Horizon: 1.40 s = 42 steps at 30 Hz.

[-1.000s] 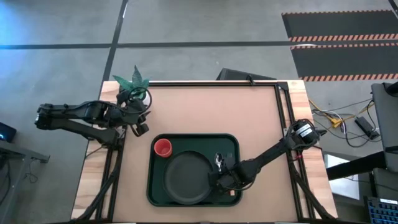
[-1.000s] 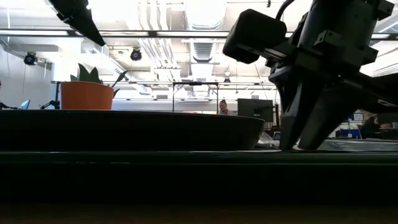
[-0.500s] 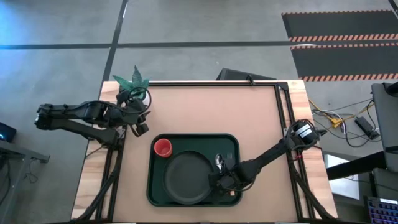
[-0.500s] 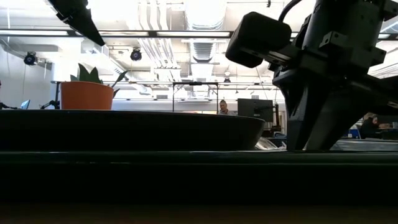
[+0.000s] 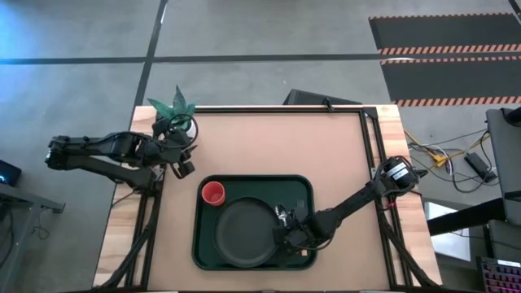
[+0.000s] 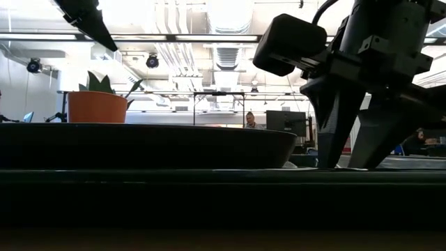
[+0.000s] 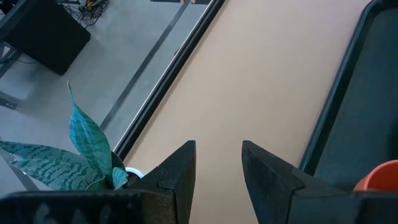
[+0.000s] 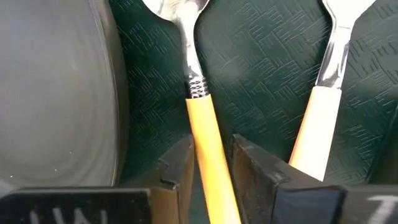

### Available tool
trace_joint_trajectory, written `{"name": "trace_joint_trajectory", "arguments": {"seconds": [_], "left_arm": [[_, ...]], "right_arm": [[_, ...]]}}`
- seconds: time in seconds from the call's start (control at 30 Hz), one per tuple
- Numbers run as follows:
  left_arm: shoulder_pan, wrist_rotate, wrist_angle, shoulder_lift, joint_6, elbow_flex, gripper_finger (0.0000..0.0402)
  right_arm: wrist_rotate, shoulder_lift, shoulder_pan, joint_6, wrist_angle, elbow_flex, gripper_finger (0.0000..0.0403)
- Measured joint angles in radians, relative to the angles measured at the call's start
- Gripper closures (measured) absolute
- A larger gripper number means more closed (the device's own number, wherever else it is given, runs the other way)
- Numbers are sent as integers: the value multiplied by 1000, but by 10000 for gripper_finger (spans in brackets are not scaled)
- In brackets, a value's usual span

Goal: Pick and place plate/cup/fork/spoon on tray
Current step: Put the yellow spoon on the black serving tray to the right side of the black plate

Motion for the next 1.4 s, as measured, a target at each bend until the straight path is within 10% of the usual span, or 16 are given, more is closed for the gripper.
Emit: {"name": "trace_joint_trajectory", "arguments": {"seconds": [0.43,1.4], "left_arm": [[0,0,6,0,0,0,289],[0,0,5,0,5,0,289]], "right_arm": [[74,0,2,78,-3,0,372],[78,-1,45,132,0,0,374]]}}
